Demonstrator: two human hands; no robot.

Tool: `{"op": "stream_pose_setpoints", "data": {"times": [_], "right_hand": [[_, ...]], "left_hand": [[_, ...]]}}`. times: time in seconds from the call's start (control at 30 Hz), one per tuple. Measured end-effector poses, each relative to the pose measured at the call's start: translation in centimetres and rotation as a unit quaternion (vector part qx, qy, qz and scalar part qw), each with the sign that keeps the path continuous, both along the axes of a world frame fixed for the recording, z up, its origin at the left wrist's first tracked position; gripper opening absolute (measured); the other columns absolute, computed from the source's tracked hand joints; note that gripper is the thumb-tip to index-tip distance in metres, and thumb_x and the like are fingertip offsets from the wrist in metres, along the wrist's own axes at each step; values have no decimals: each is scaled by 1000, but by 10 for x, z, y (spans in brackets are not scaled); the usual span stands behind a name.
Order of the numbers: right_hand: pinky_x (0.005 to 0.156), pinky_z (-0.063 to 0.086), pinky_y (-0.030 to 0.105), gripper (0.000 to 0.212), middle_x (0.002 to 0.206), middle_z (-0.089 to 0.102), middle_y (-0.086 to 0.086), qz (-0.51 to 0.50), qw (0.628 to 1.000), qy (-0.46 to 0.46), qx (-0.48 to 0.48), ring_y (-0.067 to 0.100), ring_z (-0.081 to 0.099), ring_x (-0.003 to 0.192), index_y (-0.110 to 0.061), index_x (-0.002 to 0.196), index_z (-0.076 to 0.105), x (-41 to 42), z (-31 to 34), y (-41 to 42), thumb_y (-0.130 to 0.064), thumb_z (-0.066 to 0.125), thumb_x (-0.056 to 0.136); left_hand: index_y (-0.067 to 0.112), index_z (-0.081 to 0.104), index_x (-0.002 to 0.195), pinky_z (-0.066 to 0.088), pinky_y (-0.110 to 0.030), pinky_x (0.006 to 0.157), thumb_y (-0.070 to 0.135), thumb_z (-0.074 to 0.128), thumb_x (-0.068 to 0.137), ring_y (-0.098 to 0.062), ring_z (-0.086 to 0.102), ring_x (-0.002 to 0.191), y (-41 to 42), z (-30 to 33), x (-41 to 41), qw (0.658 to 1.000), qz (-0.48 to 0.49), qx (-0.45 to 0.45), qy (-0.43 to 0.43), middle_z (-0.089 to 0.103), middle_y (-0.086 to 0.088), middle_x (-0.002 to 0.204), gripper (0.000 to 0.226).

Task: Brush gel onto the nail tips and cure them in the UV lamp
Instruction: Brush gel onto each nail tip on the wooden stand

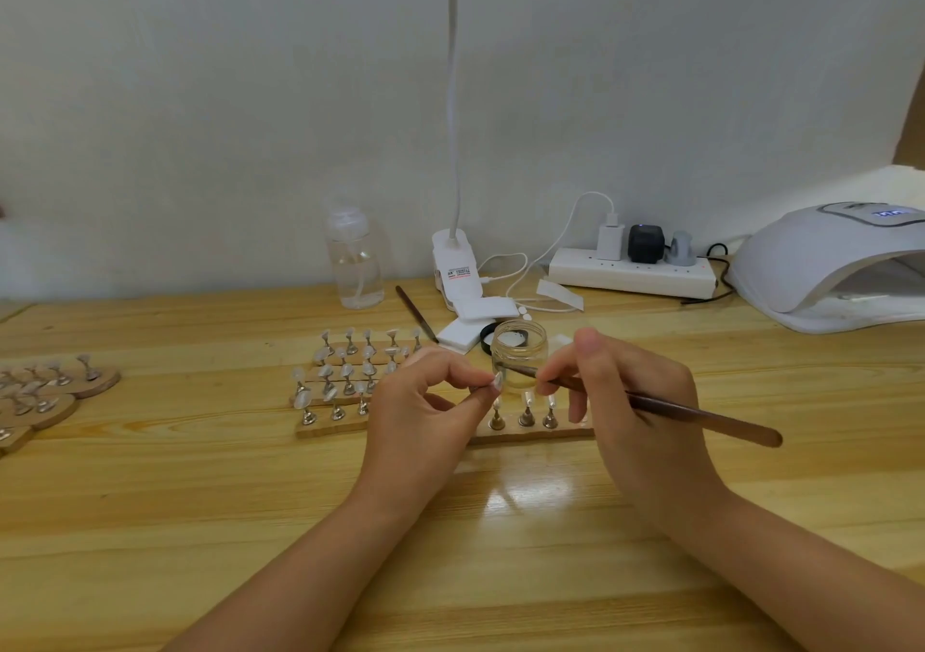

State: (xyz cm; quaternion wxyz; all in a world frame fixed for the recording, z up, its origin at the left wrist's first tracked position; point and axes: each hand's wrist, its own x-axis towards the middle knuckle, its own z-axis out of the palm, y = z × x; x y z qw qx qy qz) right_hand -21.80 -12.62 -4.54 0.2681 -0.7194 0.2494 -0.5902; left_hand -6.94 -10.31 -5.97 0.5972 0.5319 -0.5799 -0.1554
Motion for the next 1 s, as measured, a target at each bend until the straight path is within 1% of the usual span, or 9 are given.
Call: {"op": "stream_pose_setpoints", "data": {"times": [0.13, 0.23, 0.33, 0.43, 0.53, 0.7, 0.77, 0.9, 1.0], "right_hand": [[49, 40, 11, 42, 51, 61, 3, 20, 999, -20, 30, 2, 55, 46, -20, 59, 64, 1, 0, 2, -40, 39, 86], [50, 40, 11, 40, 57, 62, 1, 2, 1000, -9, 14, 4, 54, 48, -21, 62, 63, 0, 2, 1, -37, 37, 88], [48, 41, 13, 39, 57, 63, 2, 21, 998, -15, 49, 4, 54, 46, -20, 60, 63, 0, 2, 2, -42, 41, 84], [46, 42, 13, 33, 55, 64, 1, 26, 997, -37, 63, 3, 54, 44, -20, 60, 64, -1, 4, 3, -41, 49, 81], [53, 45, 11, 19, 65, 67, -6, -16, 997, -53, 52, 3, 59, 54, -22, 70, 64, -4, 5, -2, -36, 64, 82], [53, 47, 15, 28, 73, 71, -7, -36, 993, -63, 93, 8, 64, 57, -24, 82, 61, -6, 3, -6, -44, 41, 83], [55, 51, 21, 30, 69, 71, -6, -29, 994, -52, 92, 11, 64, 54, -28, 84, 59, -6, 2, -4, -49, 38, 83], [60, 48, 12, 20, 76, 70, -12, -28, 999, 19, 19, 2, 65, 66, -33, 94, 54, -6, -2, -6, -45, 38, 92], [66, 48, 14, 18, 87, 69, -9, -16, 997, 70, -23, 3, 64, 76, -34, 100, 55, -5, -4, -7, -40, 41, 90]], "left_hand": [[29, 64, 60, 52, -34, 58, 4, 75, 70, -5, 58, 66, 0, 0, 0, 1000, 5, 1, -2, 63, 16, 73, 28], [27, 64, 61, 52, -34, 58, 4, 75, 70, -5, 58, 66, 0, 0, 0, 1000, 6, 4, -1, 63, 15, 73, 27], [26, 65, 61, 51, -33, 57, 4, 75, 70, -7, 58, 65, 1, 0, 0, 1000, 7, 9, 3, 64, 10, 73, 26], [29, 66, 61, 49, -23, 53, 8, 75, 72, -2, 57, 57, 2, 3, -1, 1000, 3, 21, 14, 66, 9, 70, 25], [31, 66, 62, 45, -13, 48, 10, 74, 72, 3, 55, 51, 4, 6, -2, 999, -6, 24, 31, 68, 13, 69, 25], [33, 68, 68, 46, -10, 52, 9, 74, 70, 3, 62, 63, 5, 7, -3, 999, -21, 9, 30, 70, 16, 77, 25], [33, 69, 71, 48, -13, 55, 10, 73, 71, 2, 63, 67, 5, 6, -3, 1000, -22, -1, 22, 70, 17, 79, 24], [35, 70, 75, 54, -35, 65, 25, 69, 69, -3, 63, 77, 5, 7, -3, 1000, -29, -8, 1, 68, 15, 85, 12], [32, 71, 77, 52, -45, 70, 32, 66, 67, -6, 62, 80, 6, 7, -4, 999, -38, -1, -4, 68, 10, 82, 12]]}}
